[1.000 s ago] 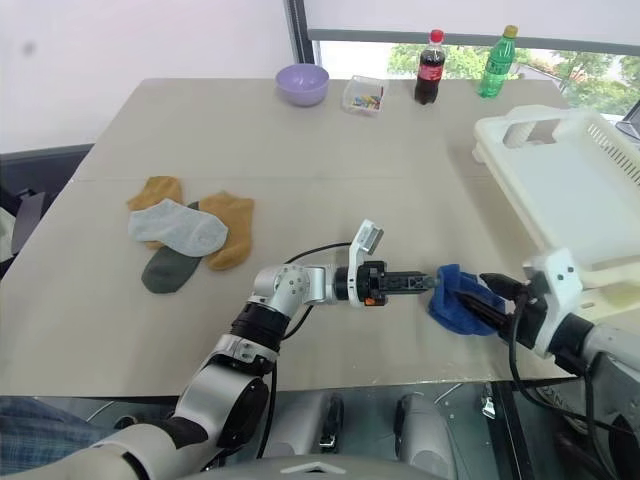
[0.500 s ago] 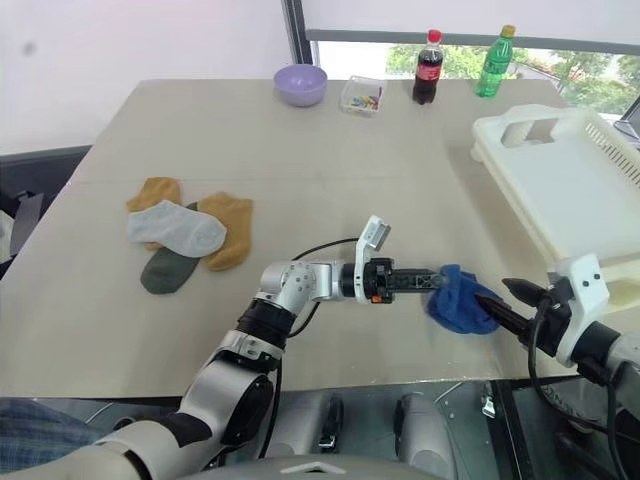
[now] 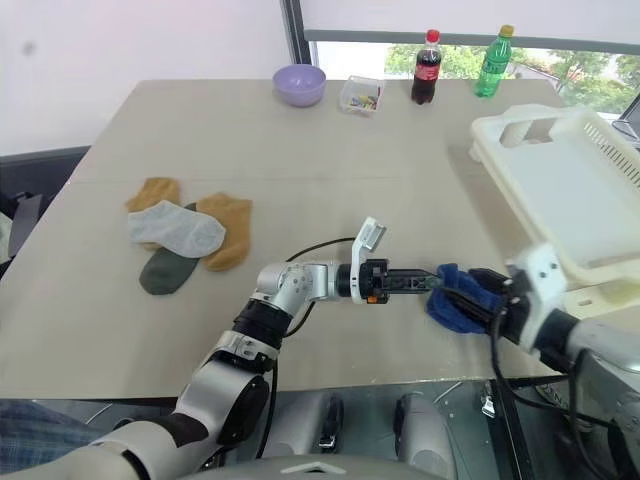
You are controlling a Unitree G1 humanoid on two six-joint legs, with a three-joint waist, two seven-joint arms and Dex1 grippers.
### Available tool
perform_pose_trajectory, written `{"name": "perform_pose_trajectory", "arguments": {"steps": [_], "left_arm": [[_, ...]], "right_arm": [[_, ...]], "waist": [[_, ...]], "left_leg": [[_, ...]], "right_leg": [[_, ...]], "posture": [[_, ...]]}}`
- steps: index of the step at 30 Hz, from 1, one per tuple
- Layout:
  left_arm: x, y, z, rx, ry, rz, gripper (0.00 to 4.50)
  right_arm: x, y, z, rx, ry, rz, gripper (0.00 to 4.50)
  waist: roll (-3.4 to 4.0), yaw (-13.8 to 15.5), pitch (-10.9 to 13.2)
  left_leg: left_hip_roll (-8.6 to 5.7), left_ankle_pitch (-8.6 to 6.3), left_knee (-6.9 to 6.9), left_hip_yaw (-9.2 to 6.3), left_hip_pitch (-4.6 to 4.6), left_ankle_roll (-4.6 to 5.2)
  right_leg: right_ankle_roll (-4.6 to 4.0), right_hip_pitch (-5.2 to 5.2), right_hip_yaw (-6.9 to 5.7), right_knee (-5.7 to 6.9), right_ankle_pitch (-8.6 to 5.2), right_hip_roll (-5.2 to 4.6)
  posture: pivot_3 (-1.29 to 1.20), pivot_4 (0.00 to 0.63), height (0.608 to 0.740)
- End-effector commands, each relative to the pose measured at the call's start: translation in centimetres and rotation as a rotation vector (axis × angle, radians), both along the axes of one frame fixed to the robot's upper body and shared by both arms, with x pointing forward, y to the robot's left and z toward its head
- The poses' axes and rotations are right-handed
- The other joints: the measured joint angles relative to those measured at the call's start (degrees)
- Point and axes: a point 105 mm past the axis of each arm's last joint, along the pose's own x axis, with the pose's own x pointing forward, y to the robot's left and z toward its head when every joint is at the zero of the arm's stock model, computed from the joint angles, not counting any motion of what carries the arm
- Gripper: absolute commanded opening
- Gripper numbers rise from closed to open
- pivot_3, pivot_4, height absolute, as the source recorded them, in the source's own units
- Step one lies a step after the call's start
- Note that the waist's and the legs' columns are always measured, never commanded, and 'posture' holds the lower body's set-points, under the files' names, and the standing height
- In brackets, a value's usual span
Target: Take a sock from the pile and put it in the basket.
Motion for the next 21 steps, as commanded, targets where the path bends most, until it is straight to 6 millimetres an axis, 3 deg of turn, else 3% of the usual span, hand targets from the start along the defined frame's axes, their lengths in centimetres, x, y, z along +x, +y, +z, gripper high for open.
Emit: {"name": "perform_pose_trajectory", "arguments": {"steps": [1, 8, 11, 16, 21], "left_arm": [[0.0, -0.4, 0.5, -0.028, -0.015, 0.0, 3.63], [-0.1, -0.5, 0.7, -0.04, -0.015, 0.0, 3.63], [-0.1, -0.5, 0.7, -0.041, -0.016, -0.002, 3.67], [0.1, -0.2, 0.9, -0.048, -0.024, 0.006, 3.67], [0.4, 0.2, 1.4, -0.073, -0.032, 0.013, 3.67]], "right_arm": [[0.3, 0.7, -0.3, -0.085, -0.042, 0.008, 3.1], [0.6, 0.7, -1.5, -0.174, -0.025, -0.015, 3.1], [0.7, 0.5, -1.6, -0.186, -0.028, -0.032, 2.26], [0.5, 0.1, -0.8, -0.164, -0.041, -0.045, 0.06], [0.5, -0.2, -0.4, -0.14, -0.044, -0.072, 0.06]], "waist": [[-0.01, 0.2, 0.0], [0.0, 0.0, 0.0], [0.0, 0.0, 0.0], [0.0, 0.0, 0.0], [0.0, 0.0, 0.0]], "left_leg": [[0.0, 0.0, 0.0, -0.02, -0.01, 0.0], [-0.04, 0.0, 0.01, -0.02, -0.05, 0.0], [-0.03, 0.0, 0.01, -0.02, -0.03, 0.0], [-0.03, 0.0, 0.01, -0.01, -0.03, 0.0], [-0.03, 0.0, 0.01, -0.02, -0.03, 0.0]], "right_leg": [[0.0, 0.0, -0.02, 0.0, 0.0, 0.0], [0.0, -0.01, -0.02, -0.05, 0.0, -0.03], [0.0, -0.01, -0.02, -0.03, 0.0, -0.02], [0.0, 0.0, -0.02, -0.02, 0.0, -0.01], [0.0, 0.0, -0.02, -0.02, 0.01, -0.01]], "posture": [[0.0, 0.15, 0.737], [0.0, 0.15, 0.737], [0.0, 0.15, 0.737], [0.0, 0.15, 0.737], [0.0, 0.15, 0.737]]}}
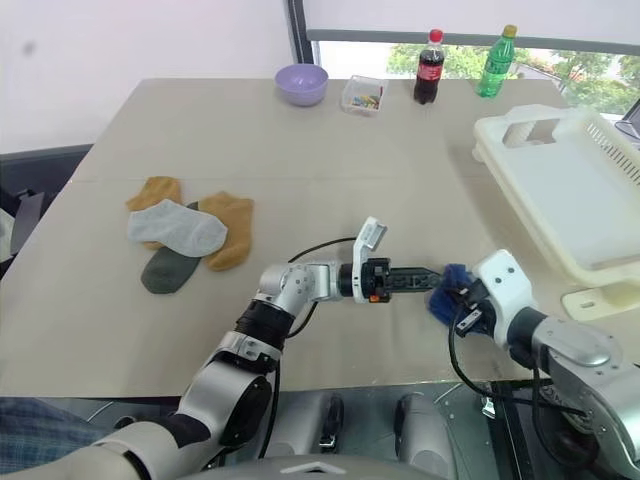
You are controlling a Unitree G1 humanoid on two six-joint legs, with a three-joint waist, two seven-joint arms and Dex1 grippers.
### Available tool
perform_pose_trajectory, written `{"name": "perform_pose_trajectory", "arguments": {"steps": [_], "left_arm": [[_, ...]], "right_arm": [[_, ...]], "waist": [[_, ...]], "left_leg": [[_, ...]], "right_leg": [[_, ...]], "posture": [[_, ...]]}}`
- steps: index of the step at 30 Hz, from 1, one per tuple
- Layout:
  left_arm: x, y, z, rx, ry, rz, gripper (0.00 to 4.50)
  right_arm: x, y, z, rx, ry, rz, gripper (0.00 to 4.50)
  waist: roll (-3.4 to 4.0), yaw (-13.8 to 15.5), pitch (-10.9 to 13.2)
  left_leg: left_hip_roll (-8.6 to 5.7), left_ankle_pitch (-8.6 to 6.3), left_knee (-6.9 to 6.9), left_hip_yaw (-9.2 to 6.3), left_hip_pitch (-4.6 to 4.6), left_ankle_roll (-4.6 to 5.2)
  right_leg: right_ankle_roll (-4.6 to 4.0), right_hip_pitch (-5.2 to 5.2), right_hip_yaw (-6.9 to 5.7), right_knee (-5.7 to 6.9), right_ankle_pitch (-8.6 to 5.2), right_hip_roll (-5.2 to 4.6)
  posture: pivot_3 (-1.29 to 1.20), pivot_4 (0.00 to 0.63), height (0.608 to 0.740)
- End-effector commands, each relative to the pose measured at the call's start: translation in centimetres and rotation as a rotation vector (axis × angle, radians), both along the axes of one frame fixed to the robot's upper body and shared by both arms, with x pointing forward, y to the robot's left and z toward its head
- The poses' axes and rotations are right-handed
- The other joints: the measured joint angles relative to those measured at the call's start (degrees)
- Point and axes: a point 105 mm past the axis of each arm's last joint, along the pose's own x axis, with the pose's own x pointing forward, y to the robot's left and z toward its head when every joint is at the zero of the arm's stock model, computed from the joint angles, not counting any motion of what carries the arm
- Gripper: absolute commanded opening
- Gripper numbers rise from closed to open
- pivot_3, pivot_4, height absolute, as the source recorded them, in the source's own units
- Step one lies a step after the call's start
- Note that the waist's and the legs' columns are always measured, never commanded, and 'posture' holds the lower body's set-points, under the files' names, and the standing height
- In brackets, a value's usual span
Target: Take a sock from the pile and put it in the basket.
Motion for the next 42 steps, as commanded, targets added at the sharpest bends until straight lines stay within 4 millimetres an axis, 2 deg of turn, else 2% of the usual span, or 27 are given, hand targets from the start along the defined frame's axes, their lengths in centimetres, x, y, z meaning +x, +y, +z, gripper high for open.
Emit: {"name": "perform_pose_trajectory", "arguments": {"steps": [1, 5, 10, 17, 23, 30, 31, 35, 37, 39, 42], "left_arm": [[0.2, 0.2, 1.3, -0.057, -0.031, -0.004, 3.67], [0.3, 0.1, 1.0, -0.044, -0.048, -0.003, 3.67], [0.6, -0.9, 1.3, -0.059, -0.069, 0.007, 3.67], [0.2, -2.9, 2.2, -0.081, -0.098, -0.027, 3.67], [-0.7, -4.1, 0.8, -0.024, -0.105, -0.071, 3.67], [-1.2, -4.4, -0.6, 0.013, -0.097, -0.091, 3.67], [-1.2, -4.5, -0.6, 0.013, -0.096, -0.091, 3.67], [-1.4, -4.6, -0.8, 0.015, -0.096, -0.096, 3.67], [-1.6, -4.7, -0.9, 0.016, -0.098, -0.1, 3.67], [-1.6, -4.7, -0.9, 0.016, -0.101, -0.102, 3.67], [-1.6, -4.7, -0.9, 0.017, -0.105, -0.102, 3.67]], "right_arm": [[-0.1, -0.3, 1.4, 0.025, -0.048, -0.023, 0.06], [-0.3, -0.6, 2.3, 0.163, -0.066, -0.074, 0.06], [-1.1, -1.4, 2.4, 0.321, -0.064, -0.172, 0.06], [-2.2, -2.1, 1.6, 0.344, -0.041, -0.254, 0.06], [-2.8, -2.5, 1.2, 0.342, -0.036, -0.295, 0.06], [-3.3, -3.5, 0.3, 0.284, -0.006, -0.335, 0.06], [-3.3, -3.5, 0.4, 0.282, -0.008, -0.336, 0.67], [-3.2, -4.3, 0.5, 0.25, -0.023, -0.373, 2.37], [-3.0, -5.5, 0.0, 0.205, -0.019, -0.434, 3.46], [-3.0, -6.3, -0.5, 0.154, -0.005, -0.465, 4.29], [-3.0, -6.6, -1.0, 0.16, 0.013, -0.48, 4.29]], "waist": [[0.0, 0.0, 0.0], [0.0, 0.1, 0.0], [0.01, 0.2, 0.0], [0.02, 0.0, 0.0], [0.04, -0.1, 0.0], [0.05, 0.0, 0.0], [0.05, 0.0, 0.0], [0.04, 0.0, 0.0], [0.04, 0.0, 0.0], [0.04, 0.0, 0.0], [0.04, 0.0, 0.0]], "left_leg": [[0.0, 0.0, 0.0, 0.0, 0.01, 0.0], [0.01, 0.0, 0.0, 0.0, 0.01, 0.0], [0.0, -0.01, 0.0, 0.0, 0.0, 0.01], [0.01, -0.02, 0.01, 0.04, 0.02, 0.03], [0.03, -0.02, 0.0, 0.09, 0.08, 0.03], [0.02, -0.03, 0.0, 0.11, 0.06, 0.05], [0.03, -0.03, 0.0, 0.1, 0.07, 0.05], [0.04, -0.03, 0.0, 0.1, 0.07, 0.05], [0.04, -0.03, 0.0, 0.1, 0.07, 0.05], [0.03, -0.03, 0.0, 0.1, 0.06, 0.05], [0.03, -0.03, 0.0, 0.1, 0.06, 0.06]], "right_leg": [[0.0, 0.0, 0.0, 0.01, 0.0, 0.0], [0.0, 0.0, 0.0, 0.01, 0.0, 0.0], [0.0, 0.0, 0.01, 0.01, 0.0, 0.0], [0.0, 0.0, 0.03, 0.04, 0.0, 0.02], [0.0, 0.02, 0.08, 0.07, 0.0, 0.05], [0.01, 0.01, 0.1, 0.05, 0.0, 0.03], [0.01, 0.01, 0.1, 0.06, 0.0, 0.03], [0.01, 0.01, 0.08, 0.06, -0.01, 0.04], [0.01, 0.01, 0.09, 0.06, -0.01, 0.04], [0.01, 0.01, 0.09, 0.06, -0.01, 0.03], [0.0, 0.01, 0.08, 0.05, -0.01, 0.03]], "posture": [[0.0, 0.15, 0.737], [0.0, 0.15, 0.737], [0.0, 0.15, 0.737], [0.0, 0.15, 0.737], [0.0, 0.15, 0.737], [0.0, 0.15, 0.737], [0.0, 0.15, 0.737], [0.0, 0.15, 0.737], [0.0, 0.15, 0.737], [0.0, 0.15, 0.737], [0.0, 0.15, 0.737]]}}
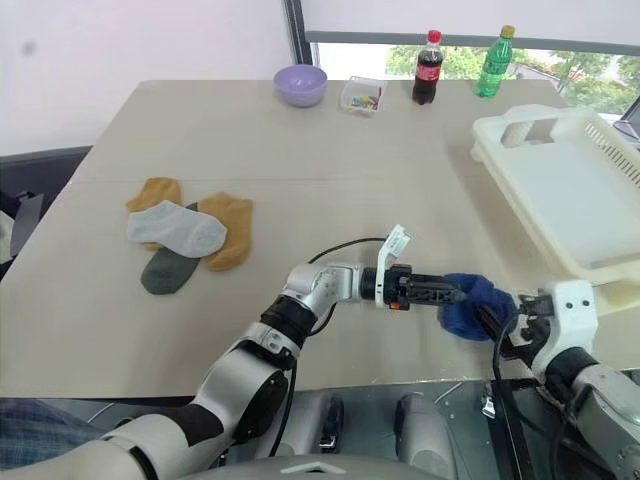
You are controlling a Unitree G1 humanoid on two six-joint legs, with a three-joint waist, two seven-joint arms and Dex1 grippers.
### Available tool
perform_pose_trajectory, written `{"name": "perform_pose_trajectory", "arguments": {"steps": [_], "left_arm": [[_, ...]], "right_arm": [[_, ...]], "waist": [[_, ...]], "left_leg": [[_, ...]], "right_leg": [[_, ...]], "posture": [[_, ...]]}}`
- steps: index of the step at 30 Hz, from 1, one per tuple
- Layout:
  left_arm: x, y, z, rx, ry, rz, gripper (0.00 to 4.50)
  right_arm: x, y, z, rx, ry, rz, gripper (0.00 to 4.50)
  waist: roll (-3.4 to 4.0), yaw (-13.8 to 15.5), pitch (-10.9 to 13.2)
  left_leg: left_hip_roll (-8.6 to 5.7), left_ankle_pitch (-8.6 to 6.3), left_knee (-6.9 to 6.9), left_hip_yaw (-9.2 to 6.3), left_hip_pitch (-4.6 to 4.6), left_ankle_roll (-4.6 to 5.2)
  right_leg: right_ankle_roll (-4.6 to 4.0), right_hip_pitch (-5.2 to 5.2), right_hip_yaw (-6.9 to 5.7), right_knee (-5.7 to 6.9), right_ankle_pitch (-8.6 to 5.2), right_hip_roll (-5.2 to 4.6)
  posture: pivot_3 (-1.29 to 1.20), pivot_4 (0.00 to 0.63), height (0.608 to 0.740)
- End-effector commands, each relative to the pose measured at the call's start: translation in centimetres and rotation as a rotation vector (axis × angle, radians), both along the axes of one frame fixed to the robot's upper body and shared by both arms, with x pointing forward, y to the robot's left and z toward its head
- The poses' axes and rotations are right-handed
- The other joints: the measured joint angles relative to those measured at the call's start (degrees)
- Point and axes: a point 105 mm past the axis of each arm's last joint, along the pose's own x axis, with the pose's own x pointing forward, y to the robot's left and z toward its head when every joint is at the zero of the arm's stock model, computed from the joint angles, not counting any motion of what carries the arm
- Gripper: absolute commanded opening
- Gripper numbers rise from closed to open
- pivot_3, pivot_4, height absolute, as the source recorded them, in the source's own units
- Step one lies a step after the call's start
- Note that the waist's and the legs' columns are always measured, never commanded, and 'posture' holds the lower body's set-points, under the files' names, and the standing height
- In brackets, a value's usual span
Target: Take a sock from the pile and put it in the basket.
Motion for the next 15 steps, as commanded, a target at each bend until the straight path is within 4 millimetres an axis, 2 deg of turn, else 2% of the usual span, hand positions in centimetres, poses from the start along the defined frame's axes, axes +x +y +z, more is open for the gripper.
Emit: {"name": "perform_pose_trajectory", "arguments": {"steps": [1, 5, 10, 13, 15], "left_arm": [[-1.1, -1.4, 0.8, -0.061, -0.005, -0.042, 3.67], [-1.0, -1.3, 0.9, -0.062, -0.008, -0.037, 3.67], [-0.9, -1.3, 0.9, -0.067, -0.006, -0.031, 3.67], [-0.7, -1.2, 0.9, -0.066, -0.002, -0.017, 3.67], [-0.5, -1.0, 1.3, -0.076, -0.011, -0.012, 3.67]], "right_arm": [[0.0, -0.5, 0.2, 0.005, -0.008, -0.03, 4.29], [-0.1, 0.0, -0.9, 0.134, 0.04, -0.04, 4.29], [0.3, 1.0, -1.9, 0.448, 0.056, -0.062, 4.29], [0.8, 1.3, -2.3, 0.562, 0.044, -0.084, 4.29], [1.2, 1.9, -1.9, 0.633, 0.021, -0.063, 3.79]], "waist": [[0.0, 0.0, 0.0], [0.0, 0.0, 0.0], [0.05, 0.0, 0.0], [0.06, -0.1, 0.0], [0.06, -0.2, 0.0]], "left_leg": [[0.0, 0.0, 0.0, 0.0, 0.0, 0.0], [0.02, 0.0, 0.0, 0.0, 0.01, 0.0], [0.02, 0.0, 0.0, 0.0, 0.0, 0.0], [0.02, -0.01, 0.0, 0.03, 0.02, 0.01], [0.03, -0.01, 0.0, 0.04, 0.04, 0.02]], "right_leg": [[0.0, 0.0, 0.0, 0.0, 0.0, 0.0], [0.0, 0.0, 0.01, 0.0, 0.0, 0.0], [0.0, -0.01, 0.02, 0.0, 0.0, -0.01], [0.0, 0.0, 0.04, 0.0, 0.01, -0.01], [0.0, 0.01, 0.05, 0.0, 0.01, -0.01]], "posture": [[0.0, 0.15, 0.737], [0.0, 0.15, 0.737], [0.0, 0.15, 0.737], [0.0, 0.15, 0.737], [0.0, 0.15, 0.737]]}}
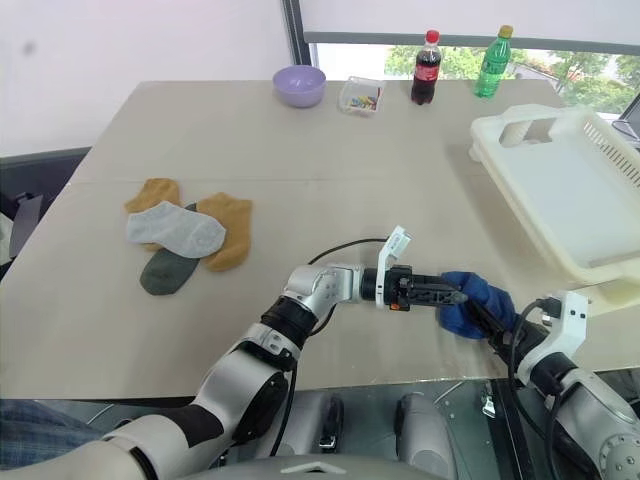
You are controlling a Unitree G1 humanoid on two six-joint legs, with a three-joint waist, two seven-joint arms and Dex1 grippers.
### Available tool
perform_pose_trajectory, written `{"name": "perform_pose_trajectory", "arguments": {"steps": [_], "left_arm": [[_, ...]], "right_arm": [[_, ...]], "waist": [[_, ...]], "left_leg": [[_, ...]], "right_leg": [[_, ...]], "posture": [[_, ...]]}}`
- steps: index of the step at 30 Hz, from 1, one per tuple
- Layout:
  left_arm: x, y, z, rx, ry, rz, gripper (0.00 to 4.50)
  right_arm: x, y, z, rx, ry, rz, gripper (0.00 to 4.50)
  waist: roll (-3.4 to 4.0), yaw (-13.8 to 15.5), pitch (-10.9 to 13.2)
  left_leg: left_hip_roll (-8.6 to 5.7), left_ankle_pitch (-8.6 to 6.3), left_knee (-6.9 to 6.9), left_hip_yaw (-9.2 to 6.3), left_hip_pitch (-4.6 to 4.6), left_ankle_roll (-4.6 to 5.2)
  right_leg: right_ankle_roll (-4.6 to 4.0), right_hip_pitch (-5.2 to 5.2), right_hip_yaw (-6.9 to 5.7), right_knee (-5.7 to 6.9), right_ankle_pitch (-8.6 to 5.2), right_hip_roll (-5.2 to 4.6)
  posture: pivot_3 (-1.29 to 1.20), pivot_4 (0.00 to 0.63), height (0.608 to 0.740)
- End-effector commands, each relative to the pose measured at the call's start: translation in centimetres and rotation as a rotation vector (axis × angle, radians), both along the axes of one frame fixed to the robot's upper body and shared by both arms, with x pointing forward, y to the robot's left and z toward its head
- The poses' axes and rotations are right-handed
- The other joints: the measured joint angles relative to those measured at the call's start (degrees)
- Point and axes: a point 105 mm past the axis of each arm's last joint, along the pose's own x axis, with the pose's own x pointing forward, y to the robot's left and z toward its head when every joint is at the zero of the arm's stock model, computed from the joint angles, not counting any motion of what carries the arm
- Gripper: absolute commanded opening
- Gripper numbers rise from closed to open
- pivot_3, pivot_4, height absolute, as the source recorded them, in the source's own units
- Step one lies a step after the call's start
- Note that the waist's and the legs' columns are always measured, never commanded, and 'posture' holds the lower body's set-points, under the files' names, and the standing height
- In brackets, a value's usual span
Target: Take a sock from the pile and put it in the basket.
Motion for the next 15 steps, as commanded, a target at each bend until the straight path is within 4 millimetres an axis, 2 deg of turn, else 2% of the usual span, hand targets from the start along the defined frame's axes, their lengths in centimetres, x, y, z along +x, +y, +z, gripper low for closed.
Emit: {"name": "perform_pose_trajectory", "arguments": {"steps": [1, 4, 7, 9, 15], "left_arm": [[-0.5, -0.9, 1.4, -0.075, -0.006, -0.016, 3.67], [-0.2, -0.7, 1.5, -0.074, -0.01, -0.002, 3.67], [0.1, -0.5, 1.2, -0.062, -0.019, 0.011, 3.67], [0.3, -0.1, 1.1, -0.061, -0.018, 0.022, 3.67], [1.1, 1.2, 1.1, -0.054, -0.055, 0.067, 3.67]], "right_arm": [[0.5, 1.0, 0.7, 0.133, -0.051, 0.014, 3.63], [0.9, 1.8, 0.8, 0.224, -0.068, 0.021, 2.29], [1.2, 1.2, 0.8, 0.299, -0.087, -0.03, 0.8], [1.3, 0.6, 1.0, 0.344, -0.11, -0.062, 0.05], [1.1, 1.1, 1.1, 0.39, -0.112, -0.048, 0.05]], "waist": [[0.01, 0.0, 0.0], [0.06, 0.0, 0.0], [0.07, -0.1, 0.0], [0.08, 0.0, 0.0], [0.09, -0.1, 0.0]], "left_leg": [[0.01, 0.0, 0.0, 0.0, 0.01, 0.0], [0.03, 0.0, 0.0, 0.0, 0.02, 0.0], [0.02, 0.0, 0.0, 0.0, 0.01, 0.0], [0.01, 0.0, 0.0, 0.01, 0.01, 0.0], [0.0, -0.01, -0.01, 0.02, 0.01, 0.02]], "right_leg": [[0.0, 0.0, -0.01, 0.0, 0.0, 0.02], [0.0, -0.01, 0.0, 0.04, 0.0, 0.05], [0.0, -0.01, 0.01, 0.04, 0.0, 0.04], [0.0, 0.0, 0.01, 0.03, 0.0, 0.03], [0.0, -0.01, 0.02, 0.03, 0.0, 0.03]], "posture": [[0.0, 0.15, 0.737], [0.0, 0.15, 0.737], [0.0, 0.15, 0.737], [0.0, 0.15, 0.737], [0.0, 0.15, 0.737]]}}
